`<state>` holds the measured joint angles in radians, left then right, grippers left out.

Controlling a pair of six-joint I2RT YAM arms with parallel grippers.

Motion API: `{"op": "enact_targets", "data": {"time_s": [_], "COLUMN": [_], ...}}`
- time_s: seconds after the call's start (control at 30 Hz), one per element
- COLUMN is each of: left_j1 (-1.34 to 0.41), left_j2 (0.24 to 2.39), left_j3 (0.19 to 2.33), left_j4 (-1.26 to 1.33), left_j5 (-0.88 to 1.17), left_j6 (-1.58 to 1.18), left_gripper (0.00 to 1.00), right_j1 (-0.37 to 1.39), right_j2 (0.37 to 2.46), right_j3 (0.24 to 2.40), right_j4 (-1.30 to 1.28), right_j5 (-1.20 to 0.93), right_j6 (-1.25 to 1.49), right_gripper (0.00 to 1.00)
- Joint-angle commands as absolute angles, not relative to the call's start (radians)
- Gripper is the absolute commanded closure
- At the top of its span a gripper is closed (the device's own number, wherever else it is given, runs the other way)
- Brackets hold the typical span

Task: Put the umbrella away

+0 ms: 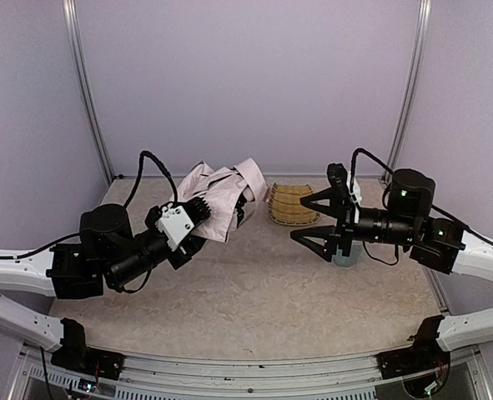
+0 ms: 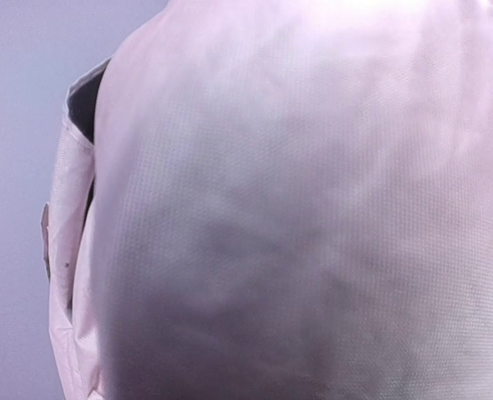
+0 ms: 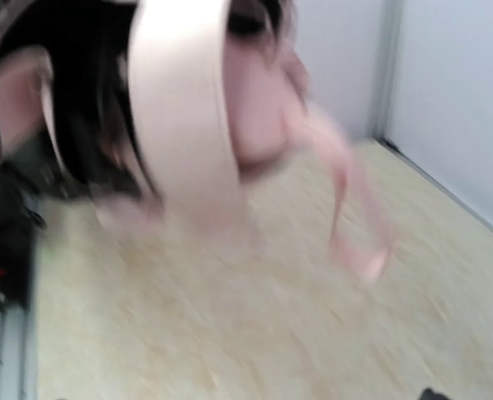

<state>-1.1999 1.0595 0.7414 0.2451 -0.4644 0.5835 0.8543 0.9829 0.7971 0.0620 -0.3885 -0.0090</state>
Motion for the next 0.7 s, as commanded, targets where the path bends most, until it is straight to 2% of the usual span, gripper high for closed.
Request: {"op": "enact_targets", "data": {"time_s": [0.0, 0.33, 0.43, 0.53, 0.57, 0.67], "left_j1": [-1.229, -1.257, -1.257, -1.256, -1.256, -1.253], "left_j2": [1.063, 1.066, 1.077, 1.084, 1.086, 1.089], "left_j3": [0.773, 0.796, 0.796, 0.801, 0.803, 0.806], "left_j4": [0.276, 0.281, 0.281, 0.28, 0.28, 0.281], "left_j5": [-0.522, -0.502, -0.5, -0.5, -0.501, -0.498], "left_j6": [0.653, 0.645, 0.643, 0.641, 0.641, 0.639], "left_gripper": [1.0, 1.0, 1.0, 1.0, 1.0, 1.0], "right_j1": [0.873, 0.915, 0.927, 0.939, 0.942, 0.948], "right_j2": [1.077, 1.267, 1.297, 1.323, 1.328, 1.328], "right_j3": [0.81, 0.802, 0.816, 0.833, 0.839, 0.837], "right_j4": [0.195, 0.383, 0.417, 0.418, 0.409, 0.41], "right_j5": [-0.495, -0.577, -0.612, -0.653, -0.657, -0.649], "right_j6": [0.043, 0.056, 0.054, 0.048, 0.045, 0.041], "right_gripper": [0.11, 0.12, 0.26, 0.55, 0.59, 0.55]}}
